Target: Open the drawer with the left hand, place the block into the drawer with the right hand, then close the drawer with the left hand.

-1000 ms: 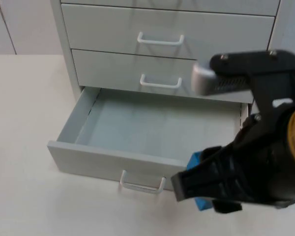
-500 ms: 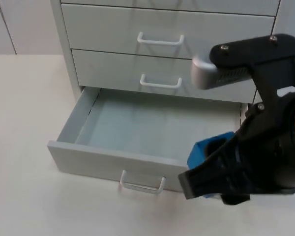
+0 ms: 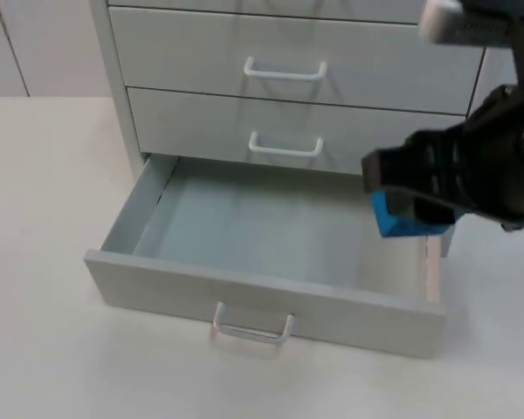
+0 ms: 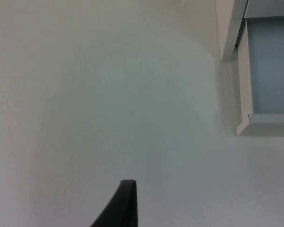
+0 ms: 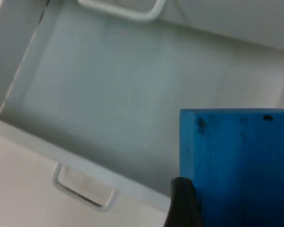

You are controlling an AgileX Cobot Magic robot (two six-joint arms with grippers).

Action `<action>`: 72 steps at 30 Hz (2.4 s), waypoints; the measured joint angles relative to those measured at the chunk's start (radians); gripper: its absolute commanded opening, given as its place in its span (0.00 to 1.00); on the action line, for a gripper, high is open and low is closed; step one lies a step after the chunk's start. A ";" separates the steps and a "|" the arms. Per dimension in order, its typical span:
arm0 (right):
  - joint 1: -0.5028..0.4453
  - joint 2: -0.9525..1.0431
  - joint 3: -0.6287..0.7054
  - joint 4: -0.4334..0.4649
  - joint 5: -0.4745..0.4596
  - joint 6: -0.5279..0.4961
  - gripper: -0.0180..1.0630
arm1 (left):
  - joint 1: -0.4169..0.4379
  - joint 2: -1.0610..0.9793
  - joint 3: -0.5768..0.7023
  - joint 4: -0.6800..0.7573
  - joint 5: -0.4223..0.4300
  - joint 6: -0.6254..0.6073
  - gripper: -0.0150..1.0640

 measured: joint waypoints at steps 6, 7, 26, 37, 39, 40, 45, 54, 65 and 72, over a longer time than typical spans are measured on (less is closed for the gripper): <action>-0.009 0.026 0.000 -0.006 -0.047 0.004 0.02 | 0.000 0.000 0.000 0.000 0.000 0.000 0.99; -0.009 0.043 0.000 -0.014 -0.052 0.009 0.02 | 0.000 0.000 0.000 0.000 0.000 0.000 0.99; -0.013 0.453 -0.212 -0.060 -0.029 0.059 0.06 | 0.000 0.000 0.000 0.000 -0.002 0.000 0.99; -0.017 0.467 -0.218 -0.064 -0.029 0.061 0.76 | 0.000 0.000 0.000 0.000 -0.002 0.000 0.99; -0.017 0.450 -0.220 -0.062 -0.031 0.061 0.78 | 0.000 0.000 0.000 0.000 -0.002 0.000 0.99; -0.017 0.450 -0.220 -0.062 -0.031 0.061 0.78 | 0.000 0.000 0.000 0.000 -0.002 0.000 0.99; 0.004 0.322 -0.220 -0.025 -0.029 -0.006 0.78 | 0.000 0.000 0.000 0.000 -0.002 0.000 0.99; 0.095 0.125 -0.220 0.189 0.022 -0.271 0.78 | 0.000 0.000 0.000 0.000 -0.004 0.000 0.99; 0.179 0.027 -0.179 0.355 0.245 -0.535 0.78 | 0.000 0.000 0.000 0.002 -0.010 0.000 0.99; 0.179 -0.043 -0.085 0.446 0.253 -0.638 0.78 | 0.000 0.000 0.000 0.002 -0.010 0.000 0.99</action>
